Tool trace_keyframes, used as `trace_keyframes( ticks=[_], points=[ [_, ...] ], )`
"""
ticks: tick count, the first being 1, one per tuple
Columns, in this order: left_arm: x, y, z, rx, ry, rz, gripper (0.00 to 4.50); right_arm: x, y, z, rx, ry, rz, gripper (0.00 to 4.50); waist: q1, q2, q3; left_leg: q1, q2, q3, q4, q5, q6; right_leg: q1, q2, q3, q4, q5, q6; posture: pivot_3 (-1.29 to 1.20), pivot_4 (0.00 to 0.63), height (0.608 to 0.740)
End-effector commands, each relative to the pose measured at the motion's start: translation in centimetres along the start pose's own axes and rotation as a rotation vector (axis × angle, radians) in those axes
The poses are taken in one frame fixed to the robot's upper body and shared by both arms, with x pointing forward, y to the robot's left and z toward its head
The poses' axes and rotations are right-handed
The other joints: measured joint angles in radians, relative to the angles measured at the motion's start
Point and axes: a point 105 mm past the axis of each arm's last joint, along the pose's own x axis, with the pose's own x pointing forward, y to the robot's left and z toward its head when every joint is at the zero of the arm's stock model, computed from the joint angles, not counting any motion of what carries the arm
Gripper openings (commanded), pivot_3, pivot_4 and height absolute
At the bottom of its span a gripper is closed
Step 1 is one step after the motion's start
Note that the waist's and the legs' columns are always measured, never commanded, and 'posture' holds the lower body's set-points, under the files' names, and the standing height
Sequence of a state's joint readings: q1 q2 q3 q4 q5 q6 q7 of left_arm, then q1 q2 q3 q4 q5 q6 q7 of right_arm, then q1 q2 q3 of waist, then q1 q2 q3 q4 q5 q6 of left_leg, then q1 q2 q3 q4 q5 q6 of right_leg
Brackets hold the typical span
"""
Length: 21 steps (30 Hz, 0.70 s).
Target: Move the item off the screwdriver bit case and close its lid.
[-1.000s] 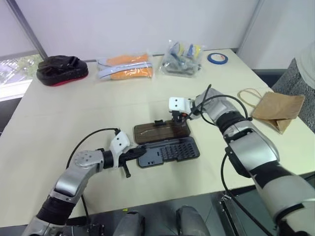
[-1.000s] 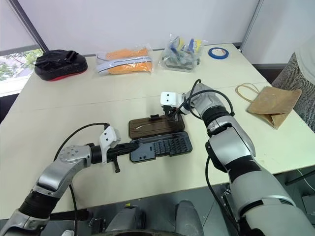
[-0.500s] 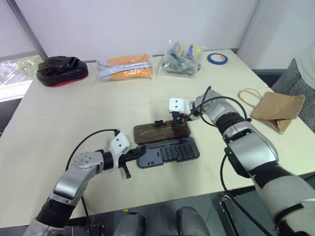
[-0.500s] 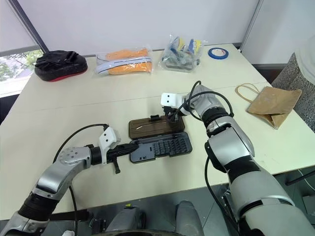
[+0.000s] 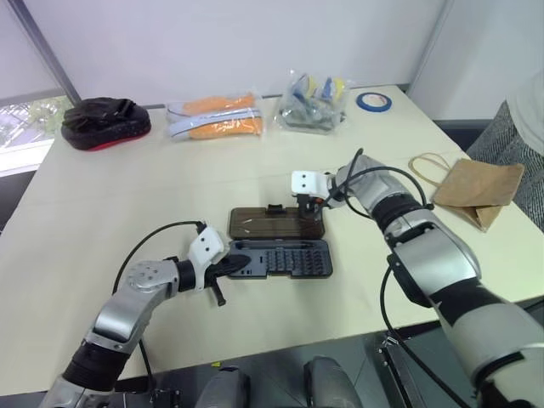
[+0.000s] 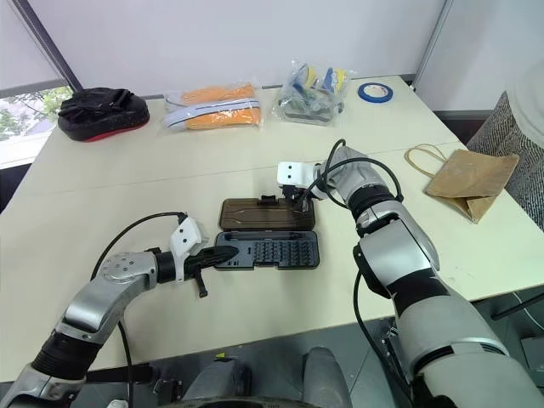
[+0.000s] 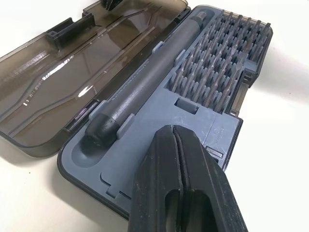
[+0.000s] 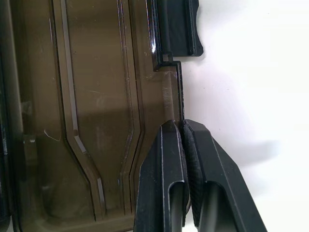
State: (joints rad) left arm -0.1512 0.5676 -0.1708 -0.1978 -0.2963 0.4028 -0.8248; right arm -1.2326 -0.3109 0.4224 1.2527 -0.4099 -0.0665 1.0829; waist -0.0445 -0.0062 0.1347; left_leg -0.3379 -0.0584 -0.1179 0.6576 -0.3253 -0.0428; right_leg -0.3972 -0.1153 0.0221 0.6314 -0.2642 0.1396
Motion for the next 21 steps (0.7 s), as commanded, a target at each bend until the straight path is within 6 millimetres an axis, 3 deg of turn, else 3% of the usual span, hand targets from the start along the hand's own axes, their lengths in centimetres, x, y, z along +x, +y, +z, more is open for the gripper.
trace_keyframes(
  ticks=[1,6,13,21],
  points=[
    [-0.4,0.5,0.5,0.015,-0.016,0.025,0.0,2.2,3.1,-3.4,0.059,0.106,0.101,0.03,0.0,0.0,0.0,0.0,0.0,0.0,0.0,0.0,0.0,0.0,0.0,0.0,0.0,0.0,0.0,0.0,0.15,0.74],
    [-0.5,1.1,1.0,0.011,-0.034,0.056,0.0,2.0,2.3,-3.0,0.002,0.099,0.053,0.03,-0.001,0.0,0.0,0.0,0.0,0.0,0.0,0.0,0.0,0.0,0.0,0.0,0.0,0.0,0.0,0.0,0.15,0.74],
    [-2.0,4.4,4.8,-0.056,-0.191,0.238,0.0,-0.5,-1.6,-0.3,-0.154,-0.021,-0.195,0.03,-0.004,0.0,0.0,0.0,0.001,0.0,-0.001,0.0,-0.001,-0.001,0.001,0.0,0.0,0.001,-0.001,0.0,0.15,0.74],
    [-4.7,7.3,8.3,-0.12,-0.332,0.367,0.0,-1.6,-0.5,0.2,-0.243,-0.102,-0.239,0.03,0.001,0.002,0.004,-0.013,0.001,0.0,0.0,0.004,-0.007,-0.014,0.0,0.0,-0.001,0.001,-0.001,0.0,0.15,0.74]
  ],
)
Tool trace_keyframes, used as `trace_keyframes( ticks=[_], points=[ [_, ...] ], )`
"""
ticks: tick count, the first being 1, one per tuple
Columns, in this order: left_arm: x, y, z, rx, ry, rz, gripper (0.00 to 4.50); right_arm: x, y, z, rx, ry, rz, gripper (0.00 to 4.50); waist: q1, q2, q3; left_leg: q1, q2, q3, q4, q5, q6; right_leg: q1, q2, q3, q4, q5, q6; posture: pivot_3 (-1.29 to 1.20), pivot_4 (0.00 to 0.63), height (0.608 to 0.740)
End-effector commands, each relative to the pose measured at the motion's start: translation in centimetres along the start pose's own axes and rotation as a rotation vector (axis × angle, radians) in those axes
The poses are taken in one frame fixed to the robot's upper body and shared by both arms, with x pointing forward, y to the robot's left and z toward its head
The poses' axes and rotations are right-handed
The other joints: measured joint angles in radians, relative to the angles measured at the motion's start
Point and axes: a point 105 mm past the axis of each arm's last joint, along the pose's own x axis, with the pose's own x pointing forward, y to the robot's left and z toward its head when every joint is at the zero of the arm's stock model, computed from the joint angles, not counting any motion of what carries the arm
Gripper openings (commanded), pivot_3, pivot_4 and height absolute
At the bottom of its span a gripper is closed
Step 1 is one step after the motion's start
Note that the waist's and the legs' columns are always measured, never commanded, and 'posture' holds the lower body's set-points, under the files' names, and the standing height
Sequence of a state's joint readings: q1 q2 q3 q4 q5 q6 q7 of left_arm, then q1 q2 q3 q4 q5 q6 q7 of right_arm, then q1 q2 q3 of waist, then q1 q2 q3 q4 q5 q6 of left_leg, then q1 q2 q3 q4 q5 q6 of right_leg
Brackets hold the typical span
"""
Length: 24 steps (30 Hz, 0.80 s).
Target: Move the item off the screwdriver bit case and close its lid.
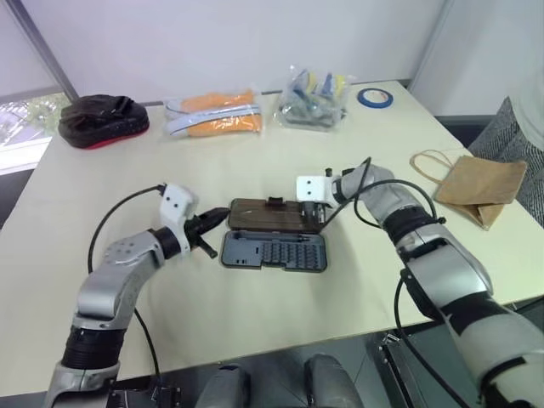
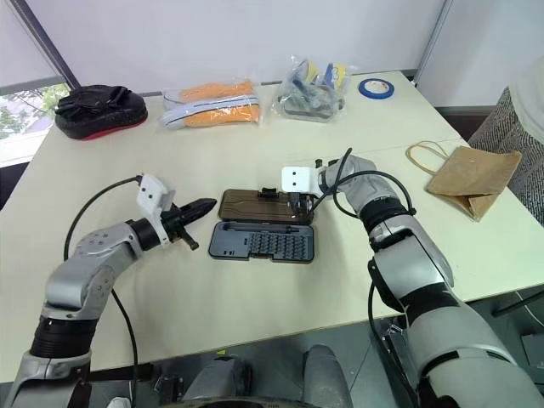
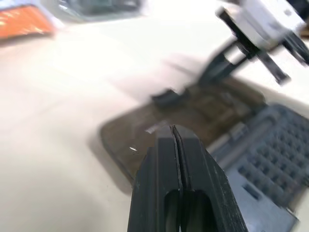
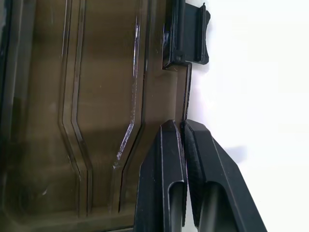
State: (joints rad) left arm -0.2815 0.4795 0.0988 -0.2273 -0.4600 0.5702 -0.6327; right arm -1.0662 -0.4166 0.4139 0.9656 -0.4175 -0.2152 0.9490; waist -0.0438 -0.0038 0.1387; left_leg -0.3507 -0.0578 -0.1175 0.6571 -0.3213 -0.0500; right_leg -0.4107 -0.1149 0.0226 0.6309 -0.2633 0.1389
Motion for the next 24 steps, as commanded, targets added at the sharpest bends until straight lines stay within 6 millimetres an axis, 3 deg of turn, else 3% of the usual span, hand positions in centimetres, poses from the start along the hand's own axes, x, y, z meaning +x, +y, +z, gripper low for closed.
trace_keyframes(
  ticks=[1,6,11,19,24],
  points=[
    [-0.9,1.9,3.0,0.0,-0.097,0.071,0.0,-0.8,-0.1,0.6,-0.051,-0.018,-0.062,0.03,0.0,0.0,0.0,-0.005,0.0,0.0,0.001,0.0,-0.001,-0.004,0.0,0.0,0.0,0.0,0.0,0.0,0.15,0.74],
    [-2.1,5.1,3.5,-0.034,-0.108,0.16,0.0,-1.9,-0.4,1.8,-0.128,-0.03,-0.141,0.03,0.0,0.0,0.0,-0.012,-0.001,0.001,0.0,0.001,-0.001,-0.013,-0.001,0.0,0.0,0.0,0.0,0.0,0.15,0.74],
    [-2.7,7.3,1.8,-0.043,-0.041,0.194,0.0,-3.0,-0.8,3.0,-0.21,-0.037,-0.214,0.03,0.0,0.0,0.001,-0.015,-0.001,0.002,0.0,0.001,-0.001,-0.016,-0.001,0.0,0.0,0.0,0.0,0.0,0.15,0.74],
    [-1.7,8.9,0.0,-0.06,0.016,0.184,0.0,-4.0,-0.3,4.0,-0.244,-0.055,-0.249,0.03,0.001,-0.001,0.004,-0.021,-0.002,0.0,0.003,0.001,-0.001,-0.02,-0.001,-0.001,0.0,0.0,0.0,0.0,0.15,0.74],
    [-0.5,9.1,-2.3,-0.051,0.089,0.141,0.0,-4.6,0.2,4.9,-0.257,-0.077,-0.26,0.03,0.0,-0.001,0.004,-0.022,-0.002,0.0,0.004,0.001,-0.001,-0.02,-0.002,-0.002,0.0,0.0,0.0,0.0,0.15,0.74]
  ],
)
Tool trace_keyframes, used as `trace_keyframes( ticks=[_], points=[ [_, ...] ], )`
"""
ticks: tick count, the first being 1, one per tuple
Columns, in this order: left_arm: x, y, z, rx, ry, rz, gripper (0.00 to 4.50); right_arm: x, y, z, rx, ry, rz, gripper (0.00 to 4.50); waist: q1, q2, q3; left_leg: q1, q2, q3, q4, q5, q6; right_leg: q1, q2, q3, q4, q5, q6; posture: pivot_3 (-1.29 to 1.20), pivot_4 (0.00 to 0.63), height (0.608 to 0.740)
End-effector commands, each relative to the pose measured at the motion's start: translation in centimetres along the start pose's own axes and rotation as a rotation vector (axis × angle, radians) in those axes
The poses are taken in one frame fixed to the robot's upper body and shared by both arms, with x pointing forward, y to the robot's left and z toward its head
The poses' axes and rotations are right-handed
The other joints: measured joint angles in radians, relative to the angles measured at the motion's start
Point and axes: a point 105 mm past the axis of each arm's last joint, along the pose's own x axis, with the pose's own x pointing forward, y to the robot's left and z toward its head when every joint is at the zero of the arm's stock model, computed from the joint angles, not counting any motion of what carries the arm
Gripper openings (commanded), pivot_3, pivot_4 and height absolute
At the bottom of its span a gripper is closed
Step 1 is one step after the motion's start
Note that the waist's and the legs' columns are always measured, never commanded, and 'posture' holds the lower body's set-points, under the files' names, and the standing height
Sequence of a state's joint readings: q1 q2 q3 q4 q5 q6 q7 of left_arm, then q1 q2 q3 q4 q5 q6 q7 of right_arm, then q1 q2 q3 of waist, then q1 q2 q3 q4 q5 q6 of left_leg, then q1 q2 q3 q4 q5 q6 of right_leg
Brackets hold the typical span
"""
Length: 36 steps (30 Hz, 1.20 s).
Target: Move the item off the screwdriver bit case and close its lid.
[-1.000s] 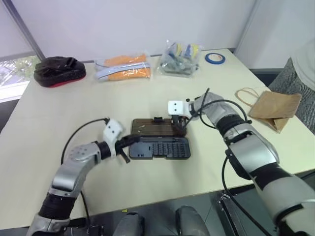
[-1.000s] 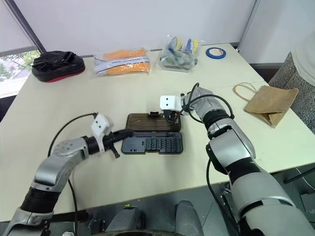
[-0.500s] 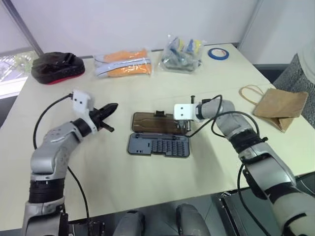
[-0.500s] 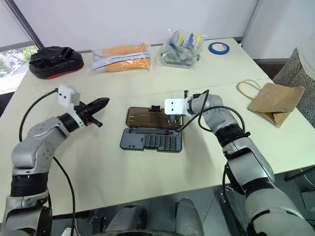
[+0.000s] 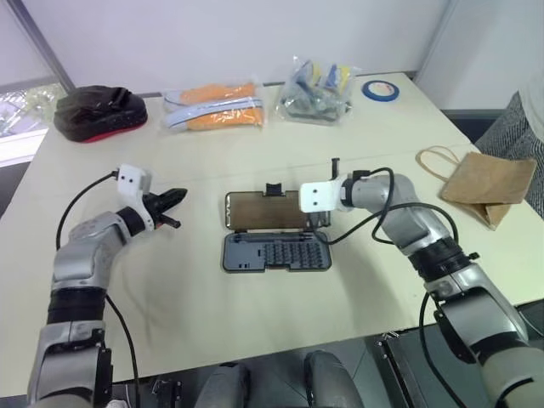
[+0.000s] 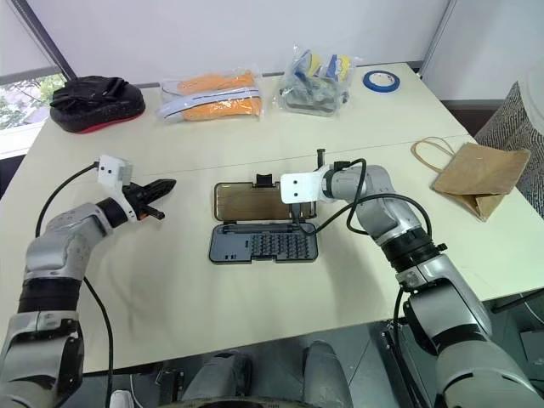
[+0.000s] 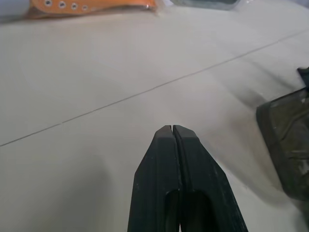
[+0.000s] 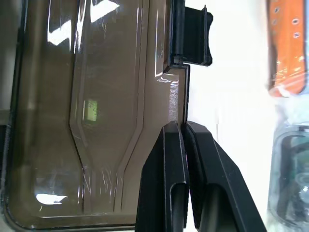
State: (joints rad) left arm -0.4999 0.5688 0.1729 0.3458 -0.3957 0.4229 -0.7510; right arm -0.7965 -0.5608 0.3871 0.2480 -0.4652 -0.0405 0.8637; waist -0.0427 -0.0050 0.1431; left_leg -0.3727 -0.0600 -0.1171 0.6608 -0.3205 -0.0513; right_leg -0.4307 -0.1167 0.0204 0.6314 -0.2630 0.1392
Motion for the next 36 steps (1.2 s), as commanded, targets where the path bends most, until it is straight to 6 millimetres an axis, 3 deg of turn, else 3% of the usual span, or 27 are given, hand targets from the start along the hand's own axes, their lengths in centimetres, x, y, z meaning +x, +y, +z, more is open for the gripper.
trace_keyframes(
  ticks=[1,9,16,25,32,36],
  points=[
    [0.8,-0.1,-0.5,0.053,0.024,-0.038,0.0,-0.7,-0.5,1.3,-0.028,-0.037,-0.024,0.03,-0.001,0.0,0.0,0.0,0.0,0.0,0.0,0.0,0.0,0.0,0.0,0.0,0.0,0.0,0.0,0.0,0.15,0.74],
    [3.7,-2.1,-1.8,0.062,0.066,-0.154,0.0,-1.7,-1.3,2.1,-0.044,-0.042,-0.047,0.03,0.001,-0.001,0.0,-0.001,-0.001,0.001,0.001,0.0,0.0,0.0,0.0,-0.001,0.001,0.0,0.0,0.0,0.15,0.74],
    [6.0,-5.1,-2.6,0.09,0.124,-0.311,0.0,-2.1,-1.2,2.7,-0.034,-0.054,-0.034,0.03,0.0,-0.001,0.001,-0.001,-0.001,0.001,0.002,0.0,0.0,0.0,0.0,-0.002,0.001,0.0,0.0,0.0,0.15,0.74],
    [6.6,-7.7,-1.9,0.105,0.133,-0.478,0.0,-2.1,-0.8,3.0,-0.032,-0.058,-0.017,0.03,-0.001,-0.001,0.001,-0.001,-0.001,0.001,0.002,0.0,0.0,0.0,0.0,-0.002,0.001,0.0,0.0,0.0,0.15,0.74],
    [6.6,-7.8,-1.4,0.111,0.118,-0.475,0.0,-2.1,-0.8,2.8,-0.014,-0.051,-0.004,0.03,0.0,-0.001,0.001,-0.002,-0.001,0.001,0.003,0.0,0.0,0.0,0.0,-0.002,0.001,0.0,0.0,0.0,0.15,0.74],
    [6.6,-7.7,-1.5,0.113,0.113,-0.465,0.0,-2.5,-1.7,2.5,0.007,-0.036,-0.013,1.9,0.0,-0.001,0.001,-0.002,-0.001,0.001,0.004,0.0,0.0,0.0,0.0,-0.002,0.001,0.0,0.0,0.0,0.15,0.74]
  ],
)
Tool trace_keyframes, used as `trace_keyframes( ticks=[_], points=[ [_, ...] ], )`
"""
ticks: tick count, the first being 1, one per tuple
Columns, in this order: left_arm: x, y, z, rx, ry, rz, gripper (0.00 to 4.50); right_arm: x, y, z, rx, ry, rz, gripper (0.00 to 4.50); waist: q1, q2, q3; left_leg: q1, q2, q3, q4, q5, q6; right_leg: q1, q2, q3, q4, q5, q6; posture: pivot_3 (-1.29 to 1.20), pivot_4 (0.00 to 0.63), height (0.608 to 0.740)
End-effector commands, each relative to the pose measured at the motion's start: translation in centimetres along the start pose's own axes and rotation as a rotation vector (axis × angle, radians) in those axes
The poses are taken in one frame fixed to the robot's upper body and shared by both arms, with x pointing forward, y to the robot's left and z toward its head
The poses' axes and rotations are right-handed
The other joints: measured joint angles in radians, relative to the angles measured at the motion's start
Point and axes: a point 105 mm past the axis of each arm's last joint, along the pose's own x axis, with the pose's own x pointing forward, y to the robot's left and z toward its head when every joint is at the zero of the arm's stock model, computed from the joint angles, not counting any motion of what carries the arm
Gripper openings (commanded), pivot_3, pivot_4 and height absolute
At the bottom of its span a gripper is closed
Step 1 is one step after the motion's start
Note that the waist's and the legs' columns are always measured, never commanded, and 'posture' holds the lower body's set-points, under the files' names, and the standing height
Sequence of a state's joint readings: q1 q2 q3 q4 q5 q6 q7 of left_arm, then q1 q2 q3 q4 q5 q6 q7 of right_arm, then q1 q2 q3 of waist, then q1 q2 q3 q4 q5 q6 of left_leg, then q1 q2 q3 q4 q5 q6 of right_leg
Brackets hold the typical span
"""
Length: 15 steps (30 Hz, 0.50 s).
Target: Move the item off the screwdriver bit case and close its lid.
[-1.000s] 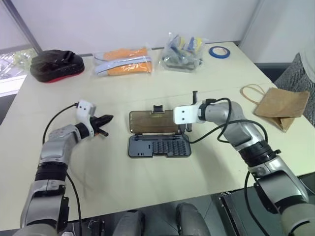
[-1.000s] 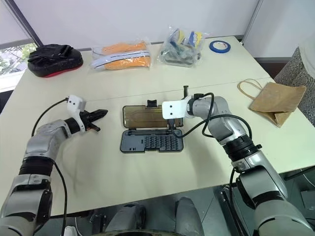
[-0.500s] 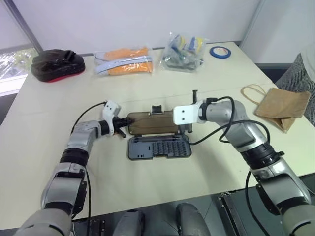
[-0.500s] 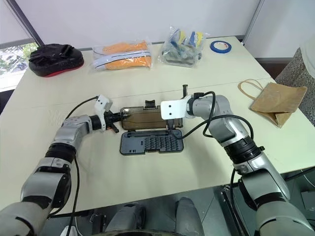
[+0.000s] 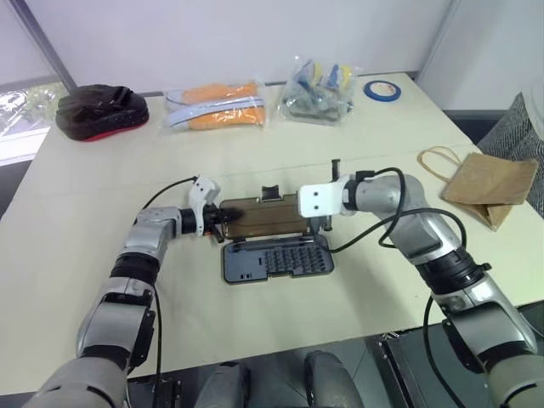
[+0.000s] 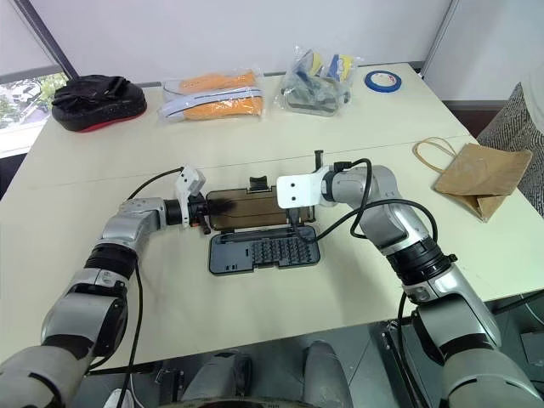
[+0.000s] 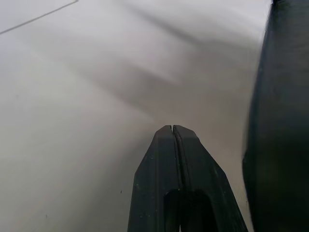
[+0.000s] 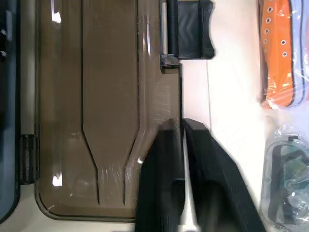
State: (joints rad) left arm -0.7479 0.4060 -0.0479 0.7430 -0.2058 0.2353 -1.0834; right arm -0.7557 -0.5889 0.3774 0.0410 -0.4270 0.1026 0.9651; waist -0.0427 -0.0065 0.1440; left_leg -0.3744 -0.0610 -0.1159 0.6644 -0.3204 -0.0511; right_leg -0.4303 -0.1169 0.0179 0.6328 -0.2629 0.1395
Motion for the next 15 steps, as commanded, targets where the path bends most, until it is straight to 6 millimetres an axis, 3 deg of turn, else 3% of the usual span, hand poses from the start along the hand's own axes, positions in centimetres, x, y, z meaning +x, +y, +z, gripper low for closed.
trace_keyframes(
  ticks=[1,3,8,15],
  points=[
    [0.1,0.0,1.7,0.046,-0.043,0.002,0.0,-1.1,-1.9,0.5,-0.002,-0.009,-0.044,2.36,0.0,0.0,0.0,0.0,0.0,0.0,0.0,0.0,0.0,0.0,0.0,0.0,0.0,0.0,0.0,0.0,0.15,0.74],
    [0.1,0.0,1.9,0.046,-0.055,0.005,0.0,-1.8,-2.6,0.4,0.029,-0.002,-0.047,3.32,0.0,0.0,0.0,0.0,0.0,0.0,0.0,0.0,0.0,0.0,0.0,0.0,0.0,0.0,0.0,0.0,0.15,0.74],
    [0.3,-0.3,2.7,0.057,-0.077,-0.008,0.0,-4.1,-3.0,0.9,0.218,-0.054,0.045,3.32,0.003,-0.001,0.001,-0.001,0.0,0.0,0.001,0.0,0.0,0.0,0.0,0.0,0.0,0.0,0.0,0.0,0.15,0.74],
    [-0.7,-2.6,5.0,0.095,-0.122,-0.117,0.0,-9.5,-4.5,1.7,0.44,-0.159,0.068,3.32,0.006,-0.001,0.003,-0.001,0.0,-0.002,0.001,0.0,0.0,0.0,-0.001,0.0,0.0,0.0,0.0,0.0,0.15,0.74]
  ],
)
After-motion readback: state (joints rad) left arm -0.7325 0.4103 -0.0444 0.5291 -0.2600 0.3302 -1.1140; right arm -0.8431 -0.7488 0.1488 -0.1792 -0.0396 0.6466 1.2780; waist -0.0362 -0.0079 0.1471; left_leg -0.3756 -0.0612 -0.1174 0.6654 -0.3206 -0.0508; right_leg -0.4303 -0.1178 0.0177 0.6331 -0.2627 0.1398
